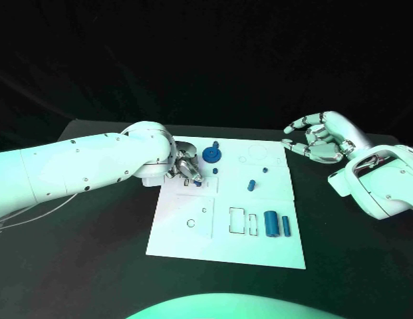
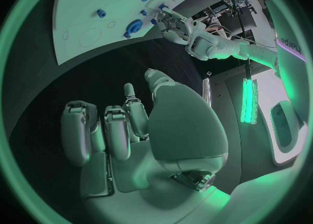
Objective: Assemble the parts on the task board
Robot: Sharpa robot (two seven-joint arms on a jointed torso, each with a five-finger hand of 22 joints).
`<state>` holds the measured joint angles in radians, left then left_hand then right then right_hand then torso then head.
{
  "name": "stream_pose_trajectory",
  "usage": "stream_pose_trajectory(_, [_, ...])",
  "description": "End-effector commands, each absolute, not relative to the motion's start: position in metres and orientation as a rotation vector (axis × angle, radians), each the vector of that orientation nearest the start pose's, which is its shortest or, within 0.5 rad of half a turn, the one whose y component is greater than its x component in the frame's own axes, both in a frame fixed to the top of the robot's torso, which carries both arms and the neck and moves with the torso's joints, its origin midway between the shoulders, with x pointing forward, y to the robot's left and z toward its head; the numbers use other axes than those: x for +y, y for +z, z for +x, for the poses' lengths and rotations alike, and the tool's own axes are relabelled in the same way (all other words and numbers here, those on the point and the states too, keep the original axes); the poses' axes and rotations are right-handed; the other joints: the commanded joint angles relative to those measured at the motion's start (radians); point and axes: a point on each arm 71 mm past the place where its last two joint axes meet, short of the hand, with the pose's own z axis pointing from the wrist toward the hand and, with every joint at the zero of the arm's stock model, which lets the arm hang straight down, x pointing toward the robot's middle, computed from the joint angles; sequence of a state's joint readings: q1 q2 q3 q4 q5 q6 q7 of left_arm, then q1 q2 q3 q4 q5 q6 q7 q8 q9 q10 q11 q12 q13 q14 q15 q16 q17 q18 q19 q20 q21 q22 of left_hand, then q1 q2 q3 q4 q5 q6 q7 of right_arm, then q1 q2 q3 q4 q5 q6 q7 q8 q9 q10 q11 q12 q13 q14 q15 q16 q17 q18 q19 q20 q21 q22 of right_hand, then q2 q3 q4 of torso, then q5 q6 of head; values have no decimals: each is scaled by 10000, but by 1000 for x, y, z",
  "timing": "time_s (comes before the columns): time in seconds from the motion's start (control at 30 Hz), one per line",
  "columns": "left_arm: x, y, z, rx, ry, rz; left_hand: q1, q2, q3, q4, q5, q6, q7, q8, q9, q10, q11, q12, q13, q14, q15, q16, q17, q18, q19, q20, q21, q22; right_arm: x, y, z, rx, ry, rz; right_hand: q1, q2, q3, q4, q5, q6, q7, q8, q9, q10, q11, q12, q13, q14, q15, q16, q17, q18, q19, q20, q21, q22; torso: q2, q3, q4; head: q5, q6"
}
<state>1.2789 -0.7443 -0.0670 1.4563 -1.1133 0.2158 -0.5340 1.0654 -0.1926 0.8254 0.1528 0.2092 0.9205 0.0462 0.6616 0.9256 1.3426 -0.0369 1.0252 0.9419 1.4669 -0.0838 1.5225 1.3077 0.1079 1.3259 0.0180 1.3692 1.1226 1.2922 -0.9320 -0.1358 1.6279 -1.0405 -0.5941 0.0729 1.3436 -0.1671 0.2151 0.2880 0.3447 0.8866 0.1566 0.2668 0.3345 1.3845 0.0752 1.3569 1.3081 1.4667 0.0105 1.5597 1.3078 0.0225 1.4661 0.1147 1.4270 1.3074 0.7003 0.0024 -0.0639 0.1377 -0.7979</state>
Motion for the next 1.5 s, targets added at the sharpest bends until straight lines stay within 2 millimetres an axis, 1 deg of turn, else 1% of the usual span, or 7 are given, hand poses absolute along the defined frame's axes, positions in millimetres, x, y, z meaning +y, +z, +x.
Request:
stream_pose_trajectory(0.03, [187,-207,493,23594,-3495,-170,-55,86,1506,-1497,84,84,-126,61,-12,56,-30,-42,-21,834,-93,44,1773,-161,60,-1,51,16,-219,-152,470,14689,8989,1741,-96,8,-23,28,53,-35,6,33,12,0,-14,-28,687,947,-93,-50,2279,124,349,-97,-16,1772,2,1,-5,6,-9])
stream_pose_trajectory(0.33, [188,-207,493,23653,-3502,-124,-62,80,1511,-1511,140,91,-131,78,-7,62,-35,-47,-40,835,-96,47,1777,-160,58,-3,51,16,-220,-152,470,14691,8982,1743,-96,8,-23,28,53,-35,6,33,12,0,-14,-28,687,947,-93,-50,2279,124,349,-97,-16,1772,3,3,-2,10,-45])
stream_pose_trajectory(0.57, [188,-208,493,23693,-3492,-125,-67,78,1518,-1521,185,96,-134,92,-3,72,-40,-35,-38,835,-99,49,1779,-161,59,-4,53,19,-220,-153,470,14692,8981,1743,-96,8,-23,28,53,-35,6,33,12,0,-14,-28,687,947,-93,-50,2279,124,349,-97,-16,1772,2,2,5,13,-47])
stream_pose_trajectory(1.03, [188,-208,493,23748,-3448,-106,-84,75,1523,-1528,250,102,-137,110,2,85,-42,-22,-37,833,-103,45,1771,-160,57,-5,54,19,-219,-152,470,14686,8987,1738,-96,8,-23,28,53,-35,6,33,12,0,-14,-28,687,947,-93,-50,2279,124,349,-97,-16,1772,-2,8,-3,24,-78])
stream_pose_trajectory(1.27, [187,-209,494,23780,-3468,-122,-230,124,1423,-1436,258,172,-165,173,5,199,-56,140,82,845,-111,72,1817,-179,105,-8,95,111,-220,-152,470,14681,8995,1749,-154,16,-21,20,67,-39,1,50,15,0,-18,-37,676,946,-98,-53,2275,127,345,-100,-31,1766,-1,11,1,26,-96])
stream_pose_trajectory(1.43, [186,-209,494,23833,-3476,-91,-299,162,1350,-1383,230,208,-184,198,1,230,-70,177,94,853,-121,90,1848,-187,129,-12,115,156,-220,-152,470,14697,8990,1758,-154,16,-21,20,67,-39,1,50,15,0,-18,-37,676,946,-98,-53,2275,127,345,-100,-31,1766,7,11,-20,41,-110])
stream_pose_trajectory(1.5, [186,-209,494,23871,-3470,-85,-329,183,1318,-1359,223,229,-195,213,-1,227,-77,156,58,857,-126,99,1864,-197,153,-13,134,202,-221,-152,470,14700,8978,1767,-175,20,-24,25,52,-40,1,53,15,1,-19,-38,675,953,-98,-40,2302,120,358,-101,-3,1782,1,13,-13,39,-118])
